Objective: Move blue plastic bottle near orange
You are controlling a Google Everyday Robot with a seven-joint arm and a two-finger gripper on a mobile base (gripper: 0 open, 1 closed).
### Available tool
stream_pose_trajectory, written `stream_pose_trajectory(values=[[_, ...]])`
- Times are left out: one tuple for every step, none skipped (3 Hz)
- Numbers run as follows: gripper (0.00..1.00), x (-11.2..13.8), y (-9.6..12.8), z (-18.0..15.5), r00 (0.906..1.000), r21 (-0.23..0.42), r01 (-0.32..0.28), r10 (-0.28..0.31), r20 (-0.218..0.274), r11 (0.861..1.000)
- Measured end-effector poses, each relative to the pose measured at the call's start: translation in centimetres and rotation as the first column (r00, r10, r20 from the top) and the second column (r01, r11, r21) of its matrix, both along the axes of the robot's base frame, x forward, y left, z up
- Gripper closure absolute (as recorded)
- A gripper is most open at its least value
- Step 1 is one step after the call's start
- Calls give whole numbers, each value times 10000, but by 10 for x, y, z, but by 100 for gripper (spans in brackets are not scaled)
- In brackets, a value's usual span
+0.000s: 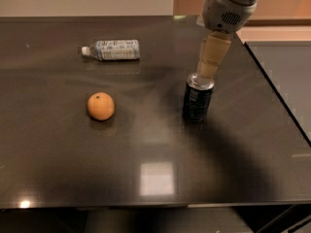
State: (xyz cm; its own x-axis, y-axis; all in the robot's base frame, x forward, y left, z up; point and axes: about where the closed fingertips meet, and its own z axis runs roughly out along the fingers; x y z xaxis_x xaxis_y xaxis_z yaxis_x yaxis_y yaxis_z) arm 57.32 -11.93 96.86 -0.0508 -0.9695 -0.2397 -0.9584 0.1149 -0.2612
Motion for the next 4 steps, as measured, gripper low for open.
stream_pose_trajectory(values=[[0,35,36,-9,9997,-49,-238,237,-84,9997],[0,72,68,-22,9997,-95,-179,178,-152,9998],[0,106,95,-36,9996,-85,40,-42,-279,10000],[0,136,112,-53,9984,101,398,-394,-417,9992]])
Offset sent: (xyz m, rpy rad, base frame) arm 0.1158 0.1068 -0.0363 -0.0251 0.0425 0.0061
